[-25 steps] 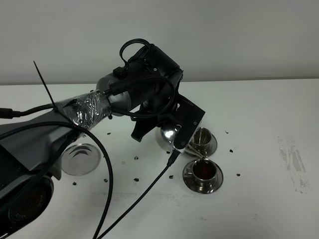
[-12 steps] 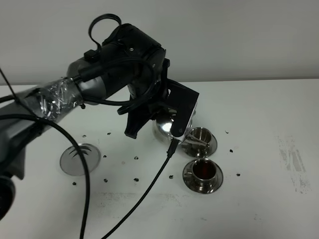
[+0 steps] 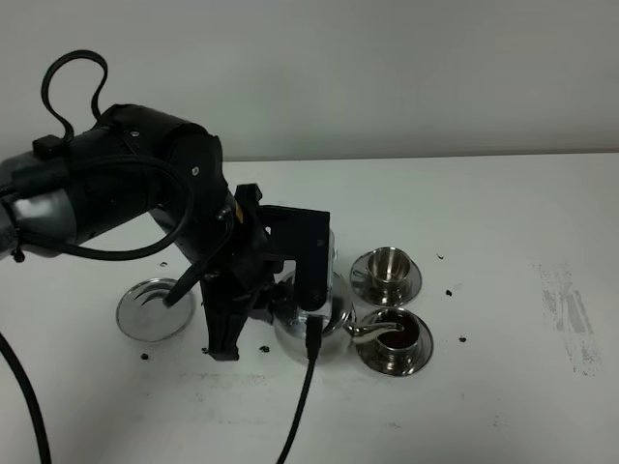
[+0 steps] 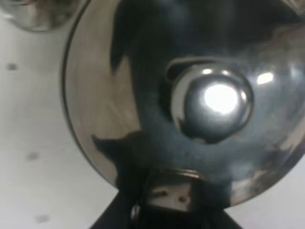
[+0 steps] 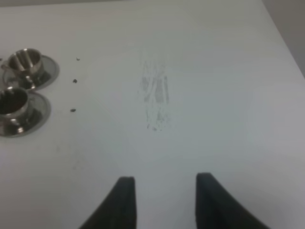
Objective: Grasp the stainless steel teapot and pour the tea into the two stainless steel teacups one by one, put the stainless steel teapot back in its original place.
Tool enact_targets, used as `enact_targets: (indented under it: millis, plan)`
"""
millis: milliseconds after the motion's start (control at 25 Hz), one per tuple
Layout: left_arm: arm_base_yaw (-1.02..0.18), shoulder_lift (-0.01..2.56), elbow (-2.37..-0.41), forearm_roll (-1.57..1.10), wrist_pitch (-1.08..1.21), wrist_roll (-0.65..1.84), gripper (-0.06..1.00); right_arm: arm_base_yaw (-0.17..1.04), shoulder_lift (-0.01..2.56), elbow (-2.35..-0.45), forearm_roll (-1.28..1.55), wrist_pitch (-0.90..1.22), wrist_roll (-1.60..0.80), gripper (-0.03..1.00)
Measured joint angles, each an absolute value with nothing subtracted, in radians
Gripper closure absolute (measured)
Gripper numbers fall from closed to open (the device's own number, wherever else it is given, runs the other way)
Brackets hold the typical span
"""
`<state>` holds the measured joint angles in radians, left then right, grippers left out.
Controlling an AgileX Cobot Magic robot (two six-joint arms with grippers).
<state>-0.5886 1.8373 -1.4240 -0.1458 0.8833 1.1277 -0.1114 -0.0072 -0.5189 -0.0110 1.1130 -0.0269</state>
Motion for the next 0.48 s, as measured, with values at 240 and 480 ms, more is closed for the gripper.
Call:
enact_targets:
  millis: [240, 480]
  plan:
    - [-0.574, 1.838, -1.327, -0.231, 0.850, 1.049, 0.74, -0.111, -0.007, -0.519, -0.011, 1.113, -0.027, 0.68]
    - [-0.571, 1.843, -1.254, -0.239, 0.829, 1.045, 0.74, -0.111, -0.007, -0.519, -0.011, 1.113, -0.027, 0.68]
